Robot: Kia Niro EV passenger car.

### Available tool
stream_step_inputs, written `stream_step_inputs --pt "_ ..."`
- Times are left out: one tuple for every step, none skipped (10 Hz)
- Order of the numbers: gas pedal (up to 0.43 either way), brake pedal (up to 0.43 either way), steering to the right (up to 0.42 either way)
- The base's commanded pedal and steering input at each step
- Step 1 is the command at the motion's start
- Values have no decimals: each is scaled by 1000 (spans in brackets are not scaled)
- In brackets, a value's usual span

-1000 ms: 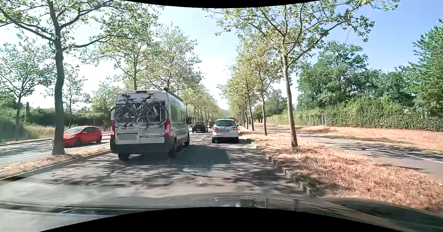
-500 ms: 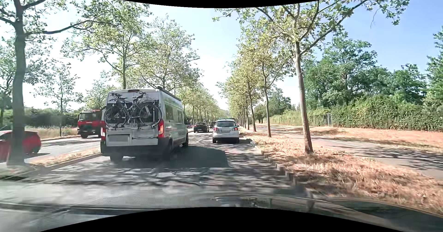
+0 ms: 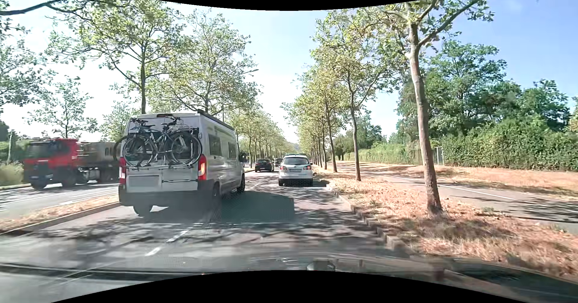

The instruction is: Follow the waypoints while adhering to traffic rules and regulations

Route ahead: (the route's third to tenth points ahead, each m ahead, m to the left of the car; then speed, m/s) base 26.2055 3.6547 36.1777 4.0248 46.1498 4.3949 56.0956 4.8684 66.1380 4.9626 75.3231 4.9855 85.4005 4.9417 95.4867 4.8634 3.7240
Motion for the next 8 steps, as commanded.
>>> stream_step_inputs --pt "47 0 -3" --pt "47 0 -3" --pt "39 0 -4" --pt "20 0 -4" --pt "8 0 -4" --pt "0 0 -4" --pt "0 0 -4" --pt "0 0 -4"
